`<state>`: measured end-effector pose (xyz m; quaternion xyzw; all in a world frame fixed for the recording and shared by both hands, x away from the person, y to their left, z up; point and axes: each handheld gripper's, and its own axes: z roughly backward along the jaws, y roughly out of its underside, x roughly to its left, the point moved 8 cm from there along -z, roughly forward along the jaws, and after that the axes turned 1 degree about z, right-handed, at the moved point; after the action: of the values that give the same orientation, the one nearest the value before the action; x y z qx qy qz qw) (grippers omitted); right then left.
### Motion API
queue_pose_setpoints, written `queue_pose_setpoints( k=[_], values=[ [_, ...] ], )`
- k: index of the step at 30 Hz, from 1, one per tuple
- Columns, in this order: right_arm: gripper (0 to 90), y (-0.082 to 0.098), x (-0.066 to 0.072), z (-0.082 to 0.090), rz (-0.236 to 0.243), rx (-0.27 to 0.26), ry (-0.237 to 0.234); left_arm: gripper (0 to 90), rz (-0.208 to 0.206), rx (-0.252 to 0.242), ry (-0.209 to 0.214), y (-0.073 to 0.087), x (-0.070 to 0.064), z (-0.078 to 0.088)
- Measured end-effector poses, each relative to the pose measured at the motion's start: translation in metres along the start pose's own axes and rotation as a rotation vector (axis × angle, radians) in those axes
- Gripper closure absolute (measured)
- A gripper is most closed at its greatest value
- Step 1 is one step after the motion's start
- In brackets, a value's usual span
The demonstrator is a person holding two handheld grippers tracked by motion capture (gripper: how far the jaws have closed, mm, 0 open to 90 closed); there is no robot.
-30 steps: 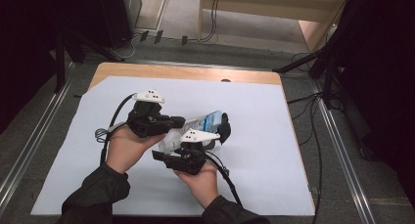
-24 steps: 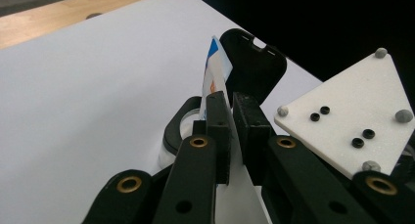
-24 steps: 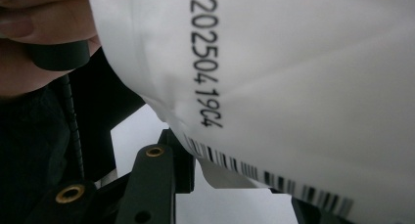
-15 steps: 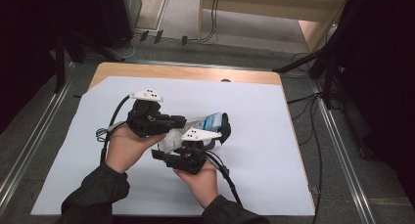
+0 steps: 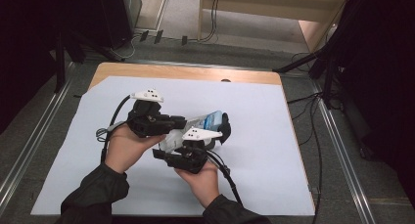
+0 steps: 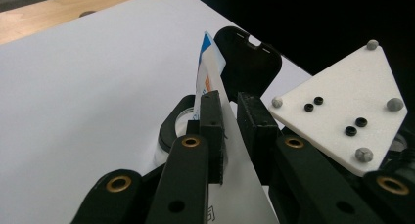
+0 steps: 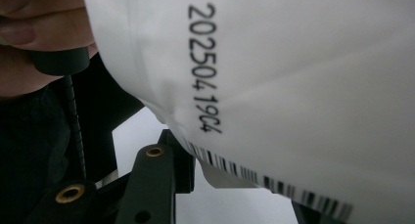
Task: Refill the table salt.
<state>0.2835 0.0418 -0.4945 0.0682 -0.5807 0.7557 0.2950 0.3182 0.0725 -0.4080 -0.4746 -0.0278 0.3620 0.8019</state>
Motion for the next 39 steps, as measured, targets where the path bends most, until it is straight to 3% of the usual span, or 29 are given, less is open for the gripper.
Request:
queue_pose_setpoints(
  k=[24, 33, 39],
  values=[
    [64.7, -0.0053, 0.0019, 0.0008, -0.010, 0.000, -0.013, 84.7, -0.008, -0.029, -0.016, -0.0057, 0.0004, 0.0003],
    [64.2, -0.0039, 0.0017, 0.0007, -0.021, -0.001, -0.018, 85.2, -0.027, -0.015, -0.021, -0.0048, -0.0002, -0.0011],
    [63.8, -0.0031, 0.0010, 0.0004, -0.024, 0.000, -0.014, 85.0, -0.019, -0.016, -0.017, -0.0044, 0.0014, -0.0023]
  ],
)
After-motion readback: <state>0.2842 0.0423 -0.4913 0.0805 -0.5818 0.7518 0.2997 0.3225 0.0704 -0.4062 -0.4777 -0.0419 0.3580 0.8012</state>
